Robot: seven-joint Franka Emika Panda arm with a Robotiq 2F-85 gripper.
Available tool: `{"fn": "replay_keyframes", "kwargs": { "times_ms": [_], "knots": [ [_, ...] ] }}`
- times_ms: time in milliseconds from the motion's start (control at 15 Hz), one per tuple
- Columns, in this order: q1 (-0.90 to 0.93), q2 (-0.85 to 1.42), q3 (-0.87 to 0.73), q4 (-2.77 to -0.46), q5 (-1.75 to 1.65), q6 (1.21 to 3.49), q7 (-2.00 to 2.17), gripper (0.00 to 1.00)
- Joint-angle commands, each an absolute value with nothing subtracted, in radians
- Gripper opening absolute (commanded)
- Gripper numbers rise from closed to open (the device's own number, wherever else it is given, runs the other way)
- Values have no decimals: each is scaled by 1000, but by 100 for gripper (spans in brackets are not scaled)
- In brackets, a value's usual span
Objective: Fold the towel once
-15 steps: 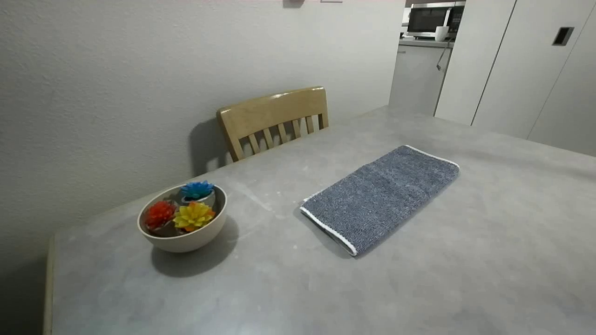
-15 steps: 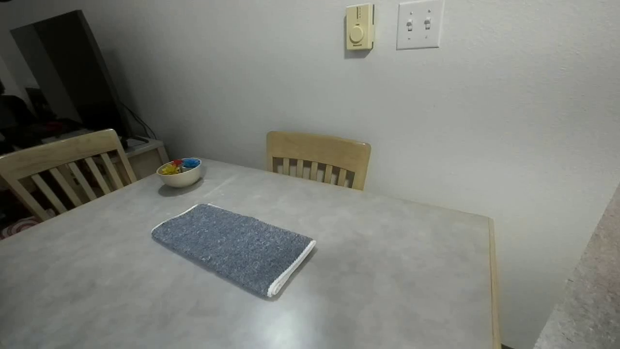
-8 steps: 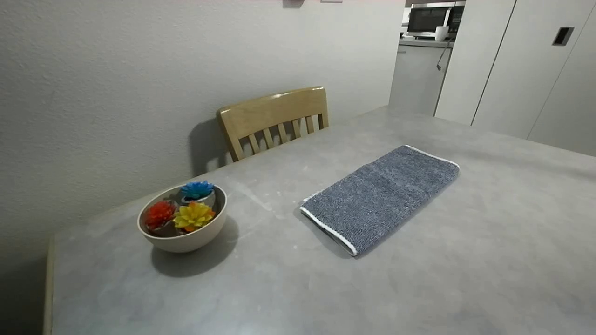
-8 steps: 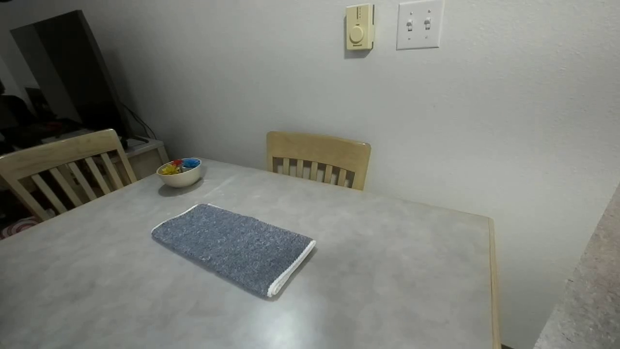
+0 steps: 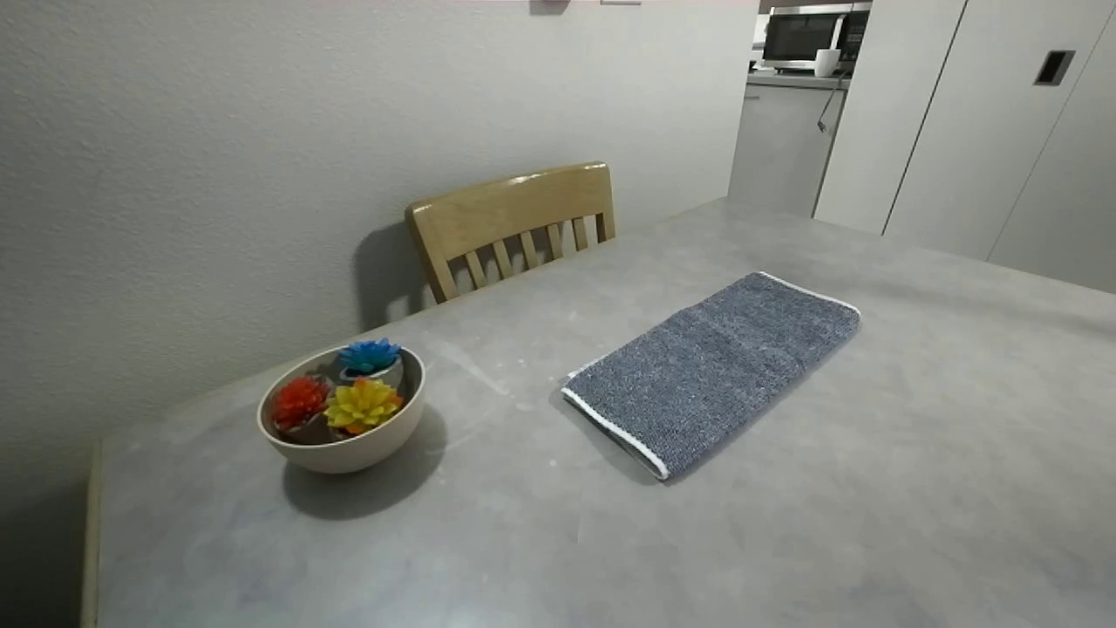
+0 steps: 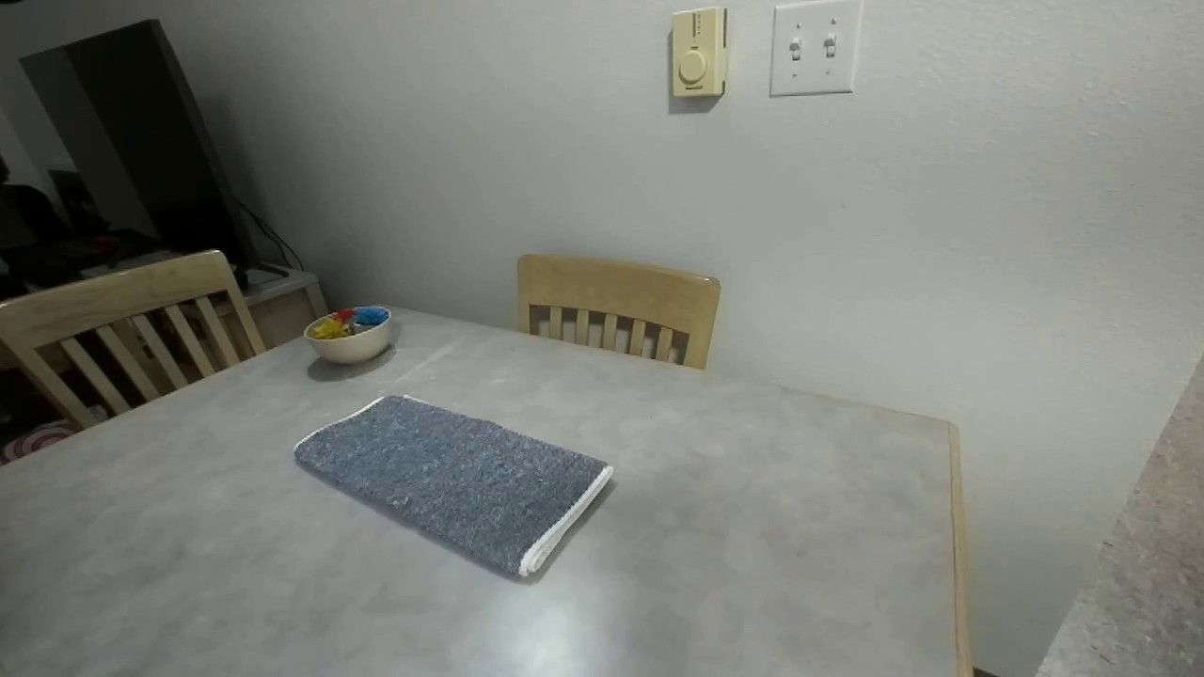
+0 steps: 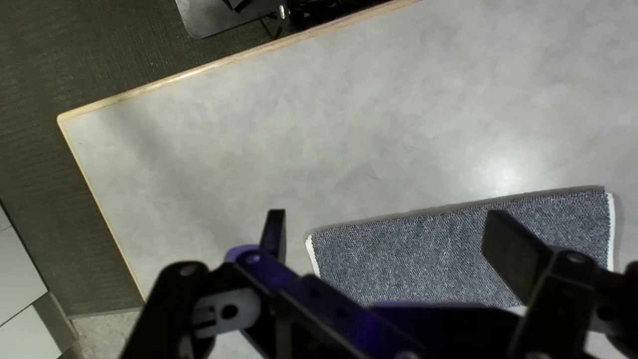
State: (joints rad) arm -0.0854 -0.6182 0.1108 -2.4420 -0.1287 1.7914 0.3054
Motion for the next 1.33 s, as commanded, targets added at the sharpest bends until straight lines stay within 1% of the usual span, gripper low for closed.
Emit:
{"fn": "replay_keyframes", "kwargs": {
  "times_ms": [0,400,800,867,1067,1267],
  "knots": [
    [-78,-581,96,-2423,-134,1818,303,100],
    [-77,-470,104,-2382,-136,1897,315,100],
    [-32,-294,145,-2325,-143,1914,332,100],
    [-32,-373,122,-2367,-134,1906,316,100],
    [-14,-310,131,-2346,-134,1916,329,100],
    [-18,-314,125,-2351,-135,1928,331,100]
  ]
}}
